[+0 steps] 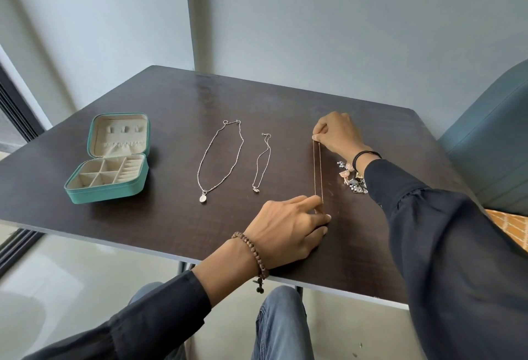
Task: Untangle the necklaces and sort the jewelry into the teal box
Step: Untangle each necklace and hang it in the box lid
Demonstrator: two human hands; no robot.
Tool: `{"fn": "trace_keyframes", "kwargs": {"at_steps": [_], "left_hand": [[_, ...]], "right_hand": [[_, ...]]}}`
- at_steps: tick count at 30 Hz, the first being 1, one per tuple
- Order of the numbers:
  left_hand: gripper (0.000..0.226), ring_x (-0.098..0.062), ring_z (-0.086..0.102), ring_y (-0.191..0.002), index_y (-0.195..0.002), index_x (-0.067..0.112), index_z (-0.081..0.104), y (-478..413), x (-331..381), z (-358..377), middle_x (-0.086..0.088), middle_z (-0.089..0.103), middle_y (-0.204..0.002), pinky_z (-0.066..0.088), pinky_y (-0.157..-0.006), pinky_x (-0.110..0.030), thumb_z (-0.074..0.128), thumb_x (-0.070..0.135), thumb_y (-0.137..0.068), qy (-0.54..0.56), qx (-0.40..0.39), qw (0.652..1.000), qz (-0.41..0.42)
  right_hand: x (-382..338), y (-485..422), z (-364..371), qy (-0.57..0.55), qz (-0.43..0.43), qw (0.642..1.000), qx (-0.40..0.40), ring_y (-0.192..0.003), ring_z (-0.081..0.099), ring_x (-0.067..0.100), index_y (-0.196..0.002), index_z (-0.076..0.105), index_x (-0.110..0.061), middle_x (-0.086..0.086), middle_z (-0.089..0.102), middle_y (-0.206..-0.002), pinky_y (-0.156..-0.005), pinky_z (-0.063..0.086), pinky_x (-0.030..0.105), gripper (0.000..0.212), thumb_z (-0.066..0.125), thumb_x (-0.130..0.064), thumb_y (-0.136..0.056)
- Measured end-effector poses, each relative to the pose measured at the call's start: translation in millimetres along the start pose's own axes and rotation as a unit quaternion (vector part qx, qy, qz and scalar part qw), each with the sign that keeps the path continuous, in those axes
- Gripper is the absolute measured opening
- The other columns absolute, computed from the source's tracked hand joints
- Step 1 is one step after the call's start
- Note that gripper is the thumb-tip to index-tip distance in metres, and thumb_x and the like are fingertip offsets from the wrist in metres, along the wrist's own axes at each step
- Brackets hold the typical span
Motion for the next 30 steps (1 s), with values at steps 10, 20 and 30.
{"fn": "trace_keyframes", "kwargs": {"at_steps": [10, 20, 30], "left_hand": [[0.035, -0.011, 0.057, -0.107, -0.123, 0.031, 0.065, 1.2, -0.4, -3.9, 0.010, 0.058, -0.116, 0.048, -0.057, -0.033, 0.040, 0.040, -0.099, 0.022, -0.012, 1.000, -0.012], [0.024, -0.005, 0.057, -0.102, -0.110, 0.036, 0.068, 10.1, -15.8, -27.0, 0.013, 0.059, -0.109, 0.044, -0.055, -0.028, 0.049, 0.040, -0.096, 0.013, 0.044, 0.997, -0.059], [0.027, -0.008, 0.048, -0.110, -0.109, 0.030, 0.066, 40.5, -69.5, -37.6, 0.012, 0.057, -0.111, 0.049, -0.064, -0.030, 0.042, 0.038, -0.099, -0.035, 0.037, 0.982, -0.182]], "right_hand": [[0.5, 4.3, 2.0, 0.021, -0.007, 1.000, -0.005, -0.115, 0.064, 0.027, -0.105, 0.078, -0.022, 0.004, 0.074, -0.116, -0.092, 0.050, 0.037, 0.021, 0.062, -0.012, -0.095], [-34.3, 17.5, 1.8, -0.007, -0.061, 0.998, -0.024, -0.104, 0.066, 0.021, -0.093, 0.074, -0.025, -0.006, 0.073, -0.097, -0.086, 0.052, 0.034, 0.012, 0.064, -0.020, -0.091], [-83.1, 10.5, 31.5, -0.031, -0.104, 0.991, -0.077, -0.103, 0.067, 0.021, -0.110, 0.073, -0.022, -0.001, 0.073, -0.105, -0.089, 0.050, 0.030, 0.018, 0.063, -0.025, -0.095]]}}
Point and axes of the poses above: each hand's wrist, its own y-axis away from the middle knuckle, its own z-axis out of the palm, x = y × z, the point moved 3 cm from there along -y, towards the middle knuckle
